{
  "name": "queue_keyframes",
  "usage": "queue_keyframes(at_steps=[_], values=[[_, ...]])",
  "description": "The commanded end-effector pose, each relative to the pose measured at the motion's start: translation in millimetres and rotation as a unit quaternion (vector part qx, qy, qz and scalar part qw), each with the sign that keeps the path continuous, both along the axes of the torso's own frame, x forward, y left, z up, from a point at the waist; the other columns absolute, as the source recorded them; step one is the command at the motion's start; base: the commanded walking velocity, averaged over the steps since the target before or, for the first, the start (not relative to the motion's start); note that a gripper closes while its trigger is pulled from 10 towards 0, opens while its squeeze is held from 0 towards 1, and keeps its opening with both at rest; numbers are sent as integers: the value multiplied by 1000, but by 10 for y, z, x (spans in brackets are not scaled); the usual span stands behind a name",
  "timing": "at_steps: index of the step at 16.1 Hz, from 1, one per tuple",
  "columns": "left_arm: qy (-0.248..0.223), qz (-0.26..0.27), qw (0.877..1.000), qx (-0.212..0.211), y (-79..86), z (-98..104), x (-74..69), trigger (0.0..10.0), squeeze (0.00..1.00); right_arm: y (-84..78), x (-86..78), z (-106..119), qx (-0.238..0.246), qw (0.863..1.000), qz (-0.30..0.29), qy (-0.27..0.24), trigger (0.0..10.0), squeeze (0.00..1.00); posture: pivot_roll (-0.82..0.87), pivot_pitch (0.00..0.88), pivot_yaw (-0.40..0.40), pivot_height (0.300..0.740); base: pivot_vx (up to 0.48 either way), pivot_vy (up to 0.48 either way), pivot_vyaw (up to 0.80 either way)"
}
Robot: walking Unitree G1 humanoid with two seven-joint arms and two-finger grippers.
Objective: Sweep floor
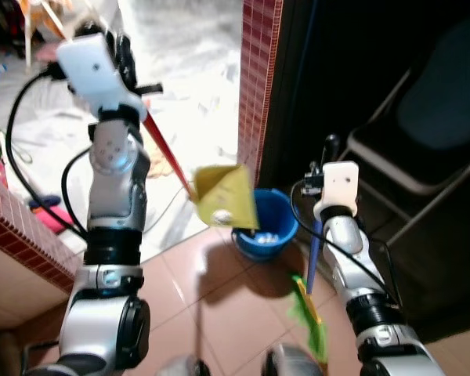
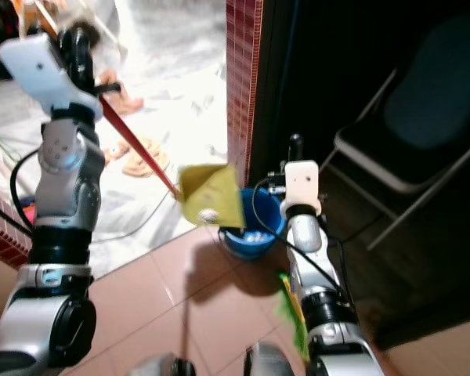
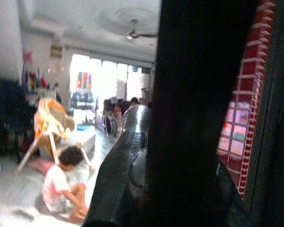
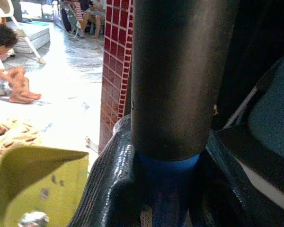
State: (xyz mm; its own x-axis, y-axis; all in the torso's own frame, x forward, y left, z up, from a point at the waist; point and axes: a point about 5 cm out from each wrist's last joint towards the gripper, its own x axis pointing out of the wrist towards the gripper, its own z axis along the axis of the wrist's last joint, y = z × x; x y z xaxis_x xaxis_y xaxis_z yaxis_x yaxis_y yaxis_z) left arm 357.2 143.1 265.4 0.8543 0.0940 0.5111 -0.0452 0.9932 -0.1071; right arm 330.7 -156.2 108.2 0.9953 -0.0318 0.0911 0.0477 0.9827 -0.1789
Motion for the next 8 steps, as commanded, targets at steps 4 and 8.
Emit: queue_keyframes(at_steps=[4,8], values=[[-46,-68,997,-10,-382,37,-125,10000,0,-32,53,111,6,1000,-6,-21,10000,0,-56,41,26,740,0,0,0],[-56,-121,991,25,-605,-87,-210,10000,0,-38,61,122,6,1000,-5,-24,10000,0,-59,43,26,740,0,0,0]])
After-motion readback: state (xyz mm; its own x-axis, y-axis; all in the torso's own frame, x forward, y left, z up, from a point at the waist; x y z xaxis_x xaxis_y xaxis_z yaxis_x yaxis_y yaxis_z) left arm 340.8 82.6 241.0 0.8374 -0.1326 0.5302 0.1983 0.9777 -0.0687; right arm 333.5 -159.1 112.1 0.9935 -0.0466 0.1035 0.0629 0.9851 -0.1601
